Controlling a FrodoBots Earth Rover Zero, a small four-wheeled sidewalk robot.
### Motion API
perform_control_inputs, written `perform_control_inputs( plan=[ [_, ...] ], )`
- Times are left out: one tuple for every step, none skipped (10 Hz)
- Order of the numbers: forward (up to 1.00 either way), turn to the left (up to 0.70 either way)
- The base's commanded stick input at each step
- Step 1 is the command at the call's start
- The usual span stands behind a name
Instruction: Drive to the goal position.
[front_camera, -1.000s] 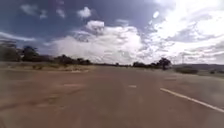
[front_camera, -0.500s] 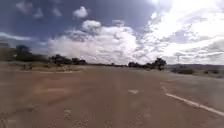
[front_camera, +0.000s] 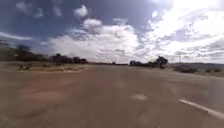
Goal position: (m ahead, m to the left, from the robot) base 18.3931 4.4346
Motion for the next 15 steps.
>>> perform_control_inputs(
  plan=[
    [1.00, 0.00],
    [1.00, 0.00],
    [1.00, 0.00],
    [1.00, 0.00],
    [1.00, 0.00],
    [1.00, 0.00],
    [1.00, 0.00],
    [1.00, 0.00],
    [1.00, 0.00],
    [1.00, 0.00],
    [1.00, 0.00],
    [1.00, 0.00],
    [1.00, 0.00],
    [1.00, 0.00],
    [1.00, 0.00]
  ],
)
